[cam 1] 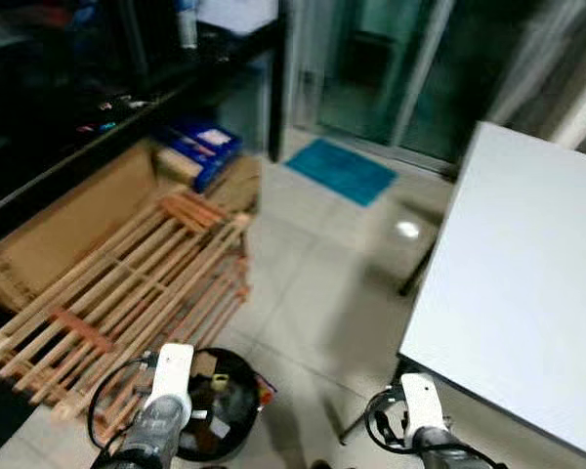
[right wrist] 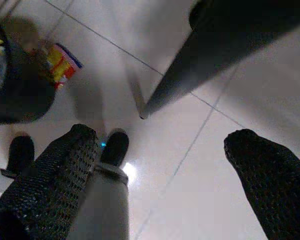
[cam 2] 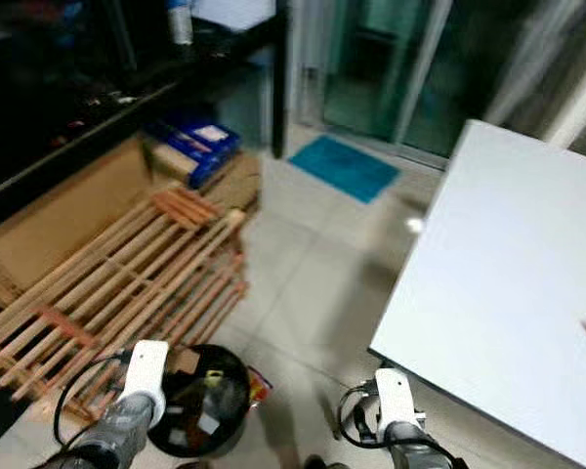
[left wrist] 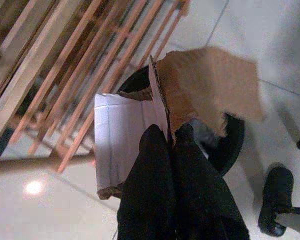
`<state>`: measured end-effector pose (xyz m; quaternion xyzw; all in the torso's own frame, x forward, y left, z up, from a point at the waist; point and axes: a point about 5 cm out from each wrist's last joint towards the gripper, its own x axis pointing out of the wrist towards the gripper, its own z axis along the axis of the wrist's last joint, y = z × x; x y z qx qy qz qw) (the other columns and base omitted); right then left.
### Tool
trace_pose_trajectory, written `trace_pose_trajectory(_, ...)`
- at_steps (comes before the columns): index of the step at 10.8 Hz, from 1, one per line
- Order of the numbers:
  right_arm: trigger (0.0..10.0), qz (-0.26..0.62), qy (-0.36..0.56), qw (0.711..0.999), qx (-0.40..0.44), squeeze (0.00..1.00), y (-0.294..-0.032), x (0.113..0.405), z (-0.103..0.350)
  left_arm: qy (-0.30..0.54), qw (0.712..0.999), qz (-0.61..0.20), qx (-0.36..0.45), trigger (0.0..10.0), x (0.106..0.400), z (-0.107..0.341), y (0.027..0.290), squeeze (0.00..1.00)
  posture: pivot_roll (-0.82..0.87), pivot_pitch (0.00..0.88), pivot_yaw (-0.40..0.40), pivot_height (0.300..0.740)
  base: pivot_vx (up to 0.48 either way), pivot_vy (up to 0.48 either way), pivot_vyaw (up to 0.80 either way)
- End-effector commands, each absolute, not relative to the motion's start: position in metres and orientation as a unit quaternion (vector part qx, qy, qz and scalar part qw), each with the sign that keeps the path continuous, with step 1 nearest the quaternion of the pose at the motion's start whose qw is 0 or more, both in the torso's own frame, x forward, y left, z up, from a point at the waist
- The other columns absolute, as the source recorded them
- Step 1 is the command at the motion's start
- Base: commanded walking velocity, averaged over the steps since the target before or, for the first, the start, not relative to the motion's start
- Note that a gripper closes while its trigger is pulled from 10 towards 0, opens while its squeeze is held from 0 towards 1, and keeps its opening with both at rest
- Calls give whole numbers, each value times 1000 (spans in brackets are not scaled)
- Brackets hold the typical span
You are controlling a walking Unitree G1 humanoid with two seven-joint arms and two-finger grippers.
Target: Picking trash to rubbish bin
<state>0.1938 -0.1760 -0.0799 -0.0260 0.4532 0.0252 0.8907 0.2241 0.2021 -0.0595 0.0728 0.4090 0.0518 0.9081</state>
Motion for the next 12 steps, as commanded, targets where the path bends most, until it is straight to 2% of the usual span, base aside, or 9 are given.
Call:
trace_pose_trajectory(1,10000,19,462,886,-25,0,-180,188,-83,409,909,47,65,10000,225,-60,196,0,14,55,-70,740,0,0,0)
trace_pose_trajectory(2,10000,19,464,885,-27,0,-181,187,-83,408,910,42,64,10000,225,-60,194,0,13,55,-70,740,0,0,0)
trace_pose_trajectory(3,10000,29,464,884,-52,0,-183,186,-83,407,911,38,62,10000,226,-60,192,0,14,53,-70,740,0,0,800)
trace_pose_trajectory(7,10000,25,470,881,-55,0,-184,183,-85,410,910,28,60,10000,225,-61,190,0,12,41,-67,740,0,0,800)
trace_pose_trajectory(8,10000,20,466,884,-24,0,-182,183,-85,414,908,18,62,10000,225,-62,187,0,8,39,-66,740,0,0,0)
trace_pose_trajectory(12,10000,20,476,879,-30,0,-185,176,-88,409,911,1,58,10000,229,-60,178,0,3,67,-78,740,0,0,0)
